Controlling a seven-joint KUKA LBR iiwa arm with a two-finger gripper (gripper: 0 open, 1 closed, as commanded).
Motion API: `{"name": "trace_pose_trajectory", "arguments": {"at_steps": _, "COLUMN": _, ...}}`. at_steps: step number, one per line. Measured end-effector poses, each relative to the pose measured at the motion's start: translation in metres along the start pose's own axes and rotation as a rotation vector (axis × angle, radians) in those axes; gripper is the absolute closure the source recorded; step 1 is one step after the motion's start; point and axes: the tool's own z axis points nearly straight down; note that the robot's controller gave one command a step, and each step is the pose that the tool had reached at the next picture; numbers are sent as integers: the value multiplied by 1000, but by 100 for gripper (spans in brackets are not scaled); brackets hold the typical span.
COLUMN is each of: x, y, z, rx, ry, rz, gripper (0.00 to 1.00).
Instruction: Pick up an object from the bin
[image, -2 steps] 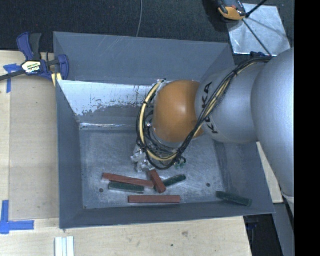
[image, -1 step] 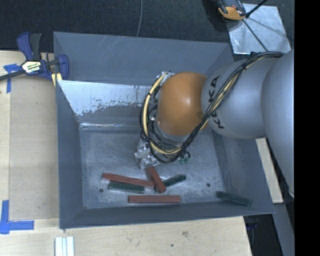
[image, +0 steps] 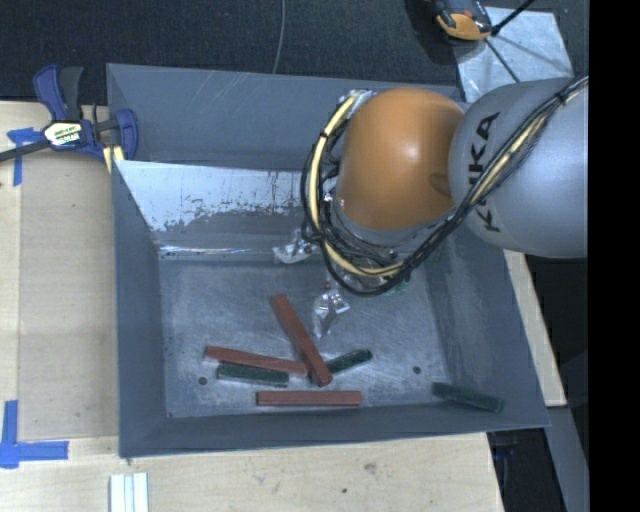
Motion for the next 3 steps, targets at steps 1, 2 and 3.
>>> {"name": "trace_pose_trajectory", "arguments": {"at_steps": 1, "x": 0, "y": 0, "z": 1, "rx": 0, "ry": 1, "rz": 0, "gripper": 0}}
{"name": "trace_pose_trajectory", "arguments": {"at_steps": 2, "x": 9, "y": 13, "z": 36, "rx": 2, "ry": -6, "rz": -48, "gripper": 0}}
{"name": "trace_pose_trajectory", "arguments": {"at_steps": 3, "x": 23, "y": 16, "z": 113, "rx": 4, "ry": 17, "rz": -189, "gripper": 100}}
